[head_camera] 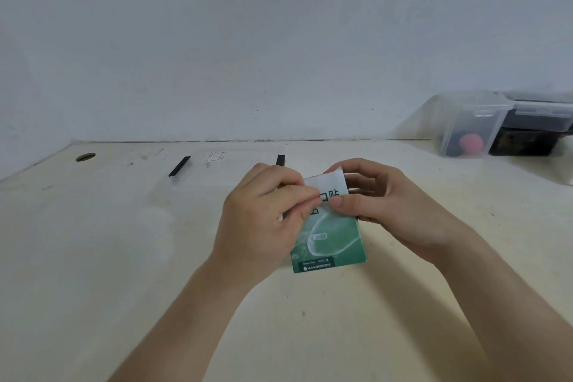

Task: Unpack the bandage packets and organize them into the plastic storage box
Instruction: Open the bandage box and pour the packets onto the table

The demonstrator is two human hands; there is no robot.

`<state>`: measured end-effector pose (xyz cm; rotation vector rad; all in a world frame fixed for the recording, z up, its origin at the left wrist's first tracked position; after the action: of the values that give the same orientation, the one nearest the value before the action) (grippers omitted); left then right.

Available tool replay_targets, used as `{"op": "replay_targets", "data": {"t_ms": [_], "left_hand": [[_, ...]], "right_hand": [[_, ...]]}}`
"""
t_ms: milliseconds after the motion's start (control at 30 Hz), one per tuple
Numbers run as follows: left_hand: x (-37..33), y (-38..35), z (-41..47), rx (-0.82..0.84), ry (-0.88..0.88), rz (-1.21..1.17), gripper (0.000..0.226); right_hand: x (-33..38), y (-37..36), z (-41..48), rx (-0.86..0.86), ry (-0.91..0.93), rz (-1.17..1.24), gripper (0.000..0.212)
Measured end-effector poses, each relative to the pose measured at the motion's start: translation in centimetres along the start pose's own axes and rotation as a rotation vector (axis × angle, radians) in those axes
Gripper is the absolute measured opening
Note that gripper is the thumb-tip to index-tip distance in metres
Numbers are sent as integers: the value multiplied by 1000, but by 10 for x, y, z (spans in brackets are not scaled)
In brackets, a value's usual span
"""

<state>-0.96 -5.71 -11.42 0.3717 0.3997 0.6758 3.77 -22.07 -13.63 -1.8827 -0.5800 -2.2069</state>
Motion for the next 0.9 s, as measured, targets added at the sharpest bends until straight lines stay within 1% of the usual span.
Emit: {"op": "replay_targets", "data": {"t_ms": [33, 133, 200, 300, 367, 467, 533, 633, 767, 833, 867, 900], "left_hand": [[-2, 0, 0, -14, -44, 31, 10], [-7, -2, 0, -4, -169, 184, 13], [-10, -4, 0, 16, -170, 242, 15], [-12, -1, 2, 8, -52, 186, 18], [-6, 2, 2, 1, 48, 78, 16], [2, 1, 0, 4, 202, -89, 16], [4, -1, -1, 3, 307, -206, 15], [6, -3, 0, 2, 440, -373, 14], [6, -4, 0, 6, 514, -504, 10], [7, -4, 0, 33, 540, -524, 8], [9, -5, -1, 76, 557, -508, 13], [12, -5, -1, 148, 575, -488, 23]], "right_hand": [[0, 0, 0, 2, 1, -9, 37], [1, -3, 0, 15, -1, -5, 36], [2, -5, -1, 35, 1, -18, 35], [8, -7, -3, 68, 43, -86, 35], [12, -10, -4, 84, 75, -131, 39], [12, -12, -4, 71, 122, -260, 45], [11, -12, -3, 69, 126, -279, 41], [11, -10, -2, 37, 138, -245, 28], [11, -9, -1, 8, 139, -243, 23], [9, -5, -1, -7, 119, -236, 24], [9, -3, -1, -5, 110, -234, 26], [8, -1, -1, 9, 101, -224, 29]]}}
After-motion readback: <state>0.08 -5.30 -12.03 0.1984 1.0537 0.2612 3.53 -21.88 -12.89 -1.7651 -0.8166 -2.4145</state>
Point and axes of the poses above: each hand's wrist, its own z-axis towards the middle knuckle, its own y-axis out of the back of the hand, x = y × z, the point moved 5 cm from there along z, towards the middle knuckle, and after that the axes turned 5 degrees about -z, right-handed, at the moved point
